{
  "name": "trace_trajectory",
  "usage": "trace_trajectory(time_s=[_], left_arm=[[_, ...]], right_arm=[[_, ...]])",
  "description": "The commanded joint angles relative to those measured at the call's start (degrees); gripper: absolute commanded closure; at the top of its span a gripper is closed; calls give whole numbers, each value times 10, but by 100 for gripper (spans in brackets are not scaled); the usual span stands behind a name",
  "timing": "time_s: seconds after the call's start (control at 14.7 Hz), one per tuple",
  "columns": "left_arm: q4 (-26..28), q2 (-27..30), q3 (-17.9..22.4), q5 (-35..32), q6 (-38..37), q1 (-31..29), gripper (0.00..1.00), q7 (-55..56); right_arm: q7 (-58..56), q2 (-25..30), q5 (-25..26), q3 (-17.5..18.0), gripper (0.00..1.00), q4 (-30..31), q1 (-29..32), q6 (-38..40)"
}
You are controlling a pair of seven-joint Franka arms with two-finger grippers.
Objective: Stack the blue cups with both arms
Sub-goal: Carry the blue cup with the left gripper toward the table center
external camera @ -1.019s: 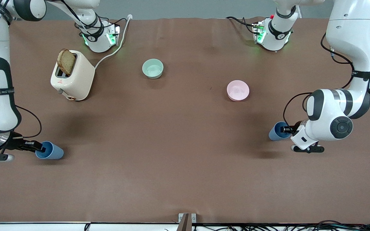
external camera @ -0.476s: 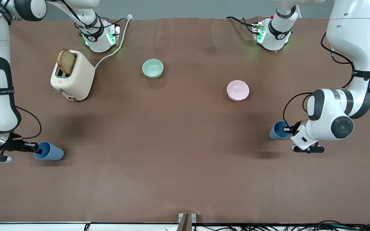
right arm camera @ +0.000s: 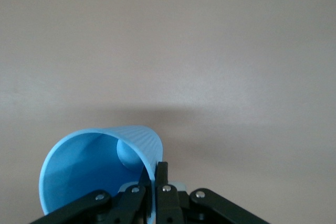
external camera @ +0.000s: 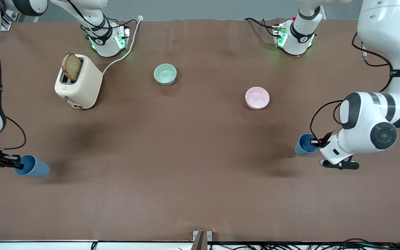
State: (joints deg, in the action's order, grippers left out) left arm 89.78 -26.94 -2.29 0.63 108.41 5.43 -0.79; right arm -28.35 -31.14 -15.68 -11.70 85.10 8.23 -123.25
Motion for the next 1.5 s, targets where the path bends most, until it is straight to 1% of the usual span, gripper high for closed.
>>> trace_trajectory(time_s=[0.0, 0.14, 0.27, 0.41, 0.48, 0.61, 0.75, 0.82, 0.88, 1.09, 1.16, 1.29, 1.43], left_arm=[[-70, -3, -49, -1, -36, 12, 100, -3], [-90, -26, -81, 0, -35, 31, 100, -3], [-108, -57, -96, -2, -31, 71, 100, -3], [-130, -89, -95, -4, -29, 125, 100, 1], [-139, -104, -95, -4, -22, 147, 100, 3], [-142, -122, -93, -4, 13, 182, 100, 2], [-142, -133, -94, -4, 50, 203, 100, -3], [-142, -138, -94, -4, 64, 220, 100, -3], [-142, -142, -93, -4, 77, 236, 100, -2], [-142, -162, -89, -10, 105, 280, 100, -3], [-143, -170, -89, -23, 106, 291, 100, -3], [-143, -174, -90, -44, 109, 302, 100, -4], [-143, -185, -90, -51, 110, 306, 99, -5]], right_arm=[[57, 80, 56, 32, 99, 19, 6, 51], [118, 118, 105, 62, 99, 20, 7, 81], [192, 163, 138, 97, 99, 20, 7, 139], [263, 207, 149, 124, 100, 24, 7, 185], [282, 226, 150, 133, 100, 24, 7, 208], [298, 272, 150, 142, 100, 41, 5, 258], [304, 321, 150, 153, 100, 82, 0, 267], [312, 335, 150, 154, 100, 98, -4, 267], [314, 342, 150, 155, 100, 107, -7, 274], [319, 339, 147, 156, 100, 93, -8, 287], [320, 339, 145, 156, 100, 90, -10, 287], [317, 337, 141, 156, 100, 76, -12, 287], [320, 332, 141, 156, 100, 64, -13, 297]])
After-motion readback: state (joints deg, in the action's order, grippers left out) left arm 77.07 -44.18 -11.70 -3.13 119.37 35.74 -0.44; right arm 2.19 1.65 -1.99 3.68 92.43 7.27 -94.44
